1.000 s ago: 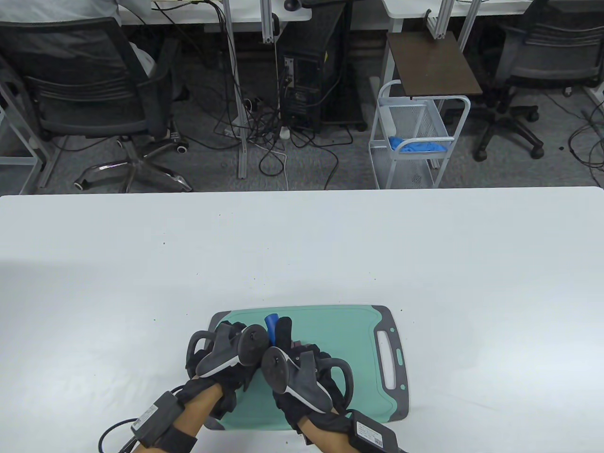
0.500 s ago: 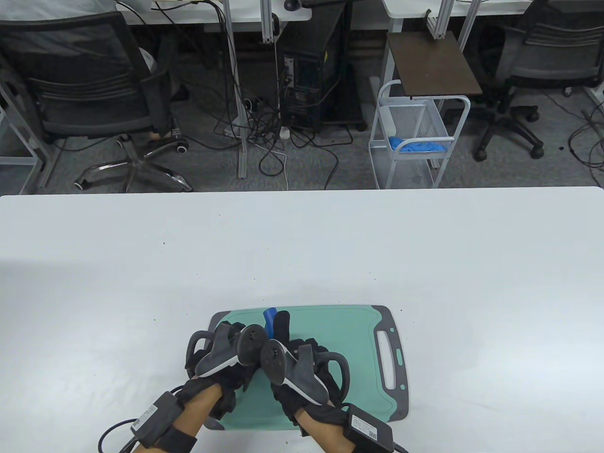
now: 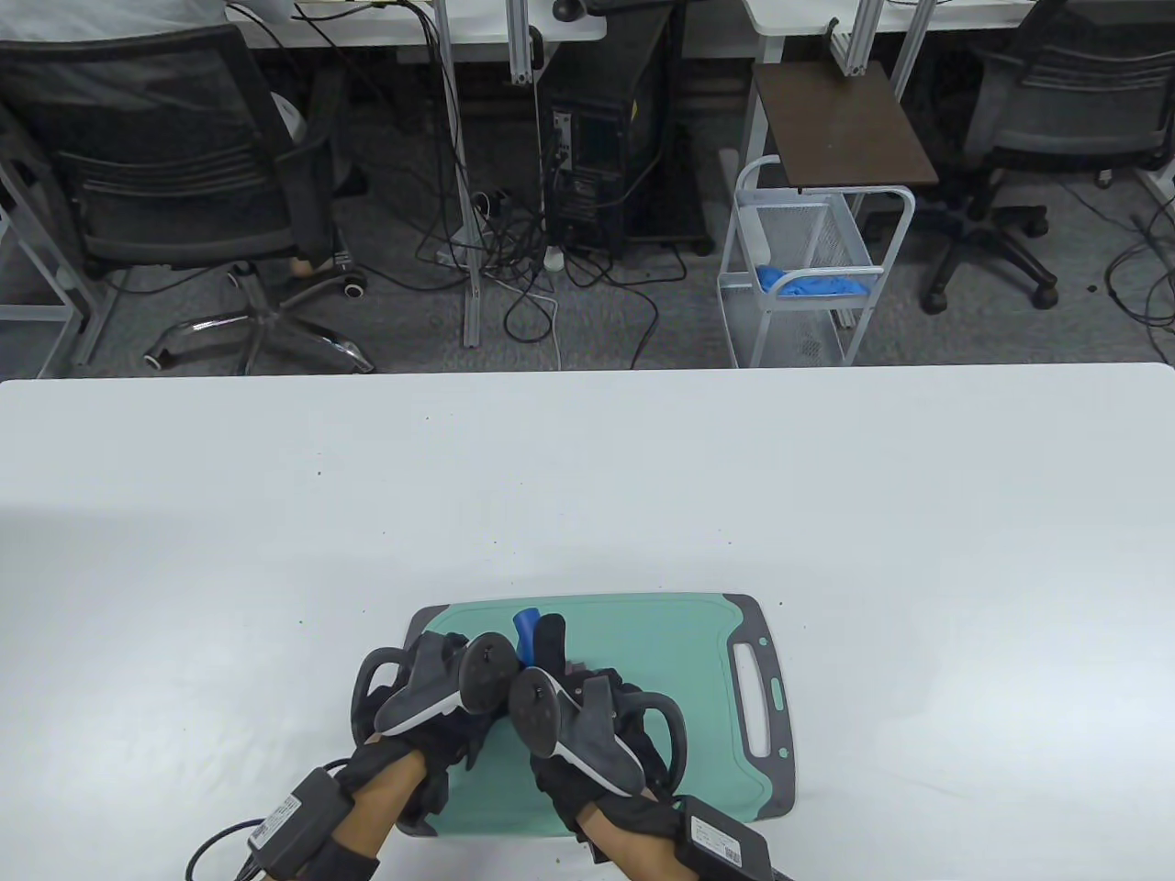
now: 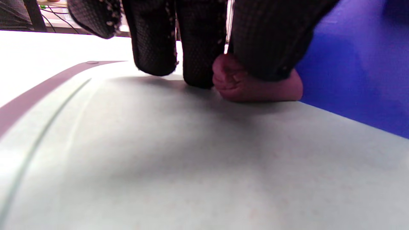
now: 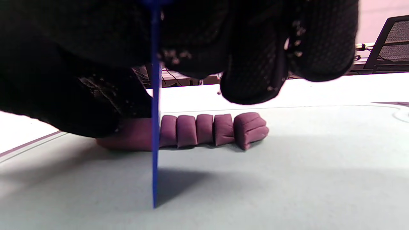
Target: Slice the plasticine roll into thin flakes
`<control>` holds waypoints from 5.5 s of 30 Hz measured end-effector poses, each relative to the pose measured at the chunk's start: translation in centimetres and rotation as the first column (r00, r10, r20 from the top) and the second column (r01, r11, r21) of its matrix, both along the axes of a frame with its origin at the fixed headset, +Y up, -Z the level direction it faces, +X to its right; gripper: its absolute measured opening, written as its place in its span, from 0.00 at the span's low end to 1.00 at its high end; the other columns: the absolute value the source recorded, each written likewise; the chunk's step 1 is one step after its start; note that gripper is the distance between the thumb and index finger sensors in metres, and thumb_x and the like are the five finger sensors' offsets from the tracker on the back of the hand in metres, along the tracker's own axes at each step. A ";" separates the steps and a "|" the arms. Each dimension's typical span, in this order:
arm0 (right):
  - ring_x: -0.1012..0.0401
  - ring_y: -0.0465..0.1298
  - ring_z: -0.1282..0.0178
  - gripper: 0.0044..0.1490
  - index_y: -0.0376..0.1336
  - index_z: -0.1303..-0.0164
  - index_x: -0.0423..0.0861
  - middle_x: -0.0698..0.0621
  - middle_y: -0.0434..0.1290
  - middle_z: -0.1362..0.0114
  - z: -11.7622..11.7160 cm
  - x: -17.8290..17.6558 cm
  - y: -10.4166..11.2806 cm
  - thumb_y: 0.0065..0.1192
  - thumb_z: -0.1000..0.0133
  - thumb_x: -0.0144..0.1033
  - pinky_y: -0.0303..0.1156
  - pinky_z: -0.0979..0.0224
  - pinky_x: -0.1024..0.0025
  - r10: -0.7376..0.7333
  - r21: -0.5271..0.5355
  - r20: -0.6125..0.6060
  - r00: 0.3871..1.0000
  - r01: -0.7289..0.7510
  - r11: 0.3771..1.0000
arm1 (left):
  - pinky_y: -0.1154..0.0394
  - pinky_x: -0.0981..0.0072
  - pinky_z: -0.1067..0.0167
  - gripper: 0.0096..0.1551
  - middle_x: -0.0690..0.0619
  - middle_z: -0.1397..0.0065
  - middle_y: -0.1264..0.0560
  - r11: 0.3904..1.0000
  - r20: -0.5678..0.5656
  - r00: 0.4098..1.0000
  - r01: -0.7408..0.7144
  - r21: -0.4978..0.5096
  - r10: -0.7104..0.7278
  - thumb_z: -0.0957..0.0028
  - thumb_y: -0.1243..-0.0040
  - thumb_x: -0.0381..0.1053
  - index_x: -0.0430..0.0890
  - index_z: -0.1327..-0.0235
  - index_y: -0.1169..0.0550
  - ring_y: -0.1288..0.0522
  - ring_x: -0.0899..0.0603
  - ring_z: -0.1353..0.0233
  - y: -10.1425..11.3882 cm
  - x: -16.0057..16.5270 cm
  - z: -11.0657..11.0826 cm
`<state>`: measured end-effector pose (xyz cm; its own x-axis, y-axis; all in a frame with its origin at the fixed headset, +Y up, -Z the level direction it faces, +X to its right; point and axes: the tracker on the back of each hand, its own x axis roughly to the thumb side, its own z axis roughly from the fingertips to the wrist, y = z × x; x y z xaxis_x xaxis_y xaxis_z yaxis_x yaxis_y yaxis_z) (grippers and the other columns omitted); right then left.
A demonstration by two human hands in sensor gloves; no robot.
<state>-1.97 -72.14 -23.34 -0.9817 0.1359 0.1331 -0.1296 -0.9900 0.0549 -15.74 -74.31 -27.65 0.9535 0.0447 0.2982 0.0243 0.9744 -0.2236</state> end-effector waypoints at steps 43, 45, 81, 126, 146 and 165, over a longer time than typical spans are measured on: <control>0.46 0.82 0.53 0.54 0.42 0.22 0.45 0.49 0.80 0.63 1.4 0.9 1.9 0.70 0.49 0.45 0.76 0.43 0.40 -0.138 0.068 -0.027 0.990 0.140 0.988 | 0.30 0.38 0.28 0.27 0.60 0.40 0.14 0.999 -0.029 0.999 -0.020 0.047 0.021 0.67 0.26 0.60 0.60 0.51 0.14 0.19 0.39 0.29 0.2 -0.5 -0.2; 0.46 0.82 0.54 0.54 0.42 0.22 0.44 0.49 0.80 0.63 1.4 0.9 1.9 0.70 0.49 0.45 0.76 0.43 0.40 -0.141 0.074 -0.027 0.990 0.143 0.987 | 0.30 0.38 0.28 0.27 0.60 0.40 0.13 0.999 -0.028 0.999 -0.022 0.045 0.023 0.67 0.26 0.60 0.59 0.51 0.13 0.19 0.39 0.29 0.2 -0.5 -0.3; 0.46 0.82 0.53 0.54 0.42 0.22 0.43 0.48 0.80 0.63 1.3 0.3 2.0 0.69 0.49 0.44 0.75 0.43 0.39 -0.113 0.042 -0.060 0.992 0.115 0.992 | 0.30 0.38 0.28 0.26 0.59 0.44 0.12 0.999 -0.020 0.999 -0.026 0.042 0.027 0.68 0.25 0.58 0.57 0.54 0.12 0.18 0.41 0.30 0.3 -0.3 -0.6; 0.46 0.81 0.52 0.55 0.39 0.22 0.44 0.48 0.79 0.62 1.5 -1.1 1.9 0.68 0.48 0.44 0.75 0.42 0.39 -0.012 0.058 -0.070 0.997 0.016 0.998 | 0.30 0.38 0.28 0.26 0.59 0.44 0.13 0.999 -0.020 0.999 -0.026 0.042 0.027 0.68 0.25 0.58 0.56 0.54 0.13 0.18 0.41 0.30 0.3 -0.3 -0.6; 0.45 0.81 0.51 0.55 0.38 0.21 0.45 0.48 0.78 0.61 0.3 -1.7 1.3 0.67 0.48 0.44 0.74 0.41 0.39 -0.009 0.064 -0.049 0.999 0.012 0.998 | 0.30 0.38 0.28 0.26 0.59 0.44 0.13 0.999 -0.014 1.000 -0.014 0.045 0.015 0.67 0.26 0.59 0.56 0.53 0.13 0.18 0.41 0.30 0.2 -0.2 -0.4; 0.46 0.81 0.51 0.56 0.38 0.21 0.45 0.48 0.79 0.60 0.9 -1.4 1.5 0.68 0.49 0.44 0.74 0.41 0.39 0.007 0.039 -0.060 0.998 -0.005 0.999 | 0.29 0.38 0.29 0.28 0.60 0.43 0.11 0.999 -0.030 1.000 0.003 0.048 -0.001 0.68 0.24 0.56 0.57 0.49 0.13 0.17 0.40 0.30 0.4 -0.4 -0.1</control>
<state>-3.41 -70.69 -22.47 -0.9725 0.1238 0.1971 -0.1214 -0.9923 0.0244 -16.18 -73.93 -27.71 0.9620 0.0290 0.2715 0.0202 0.9840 -0.1770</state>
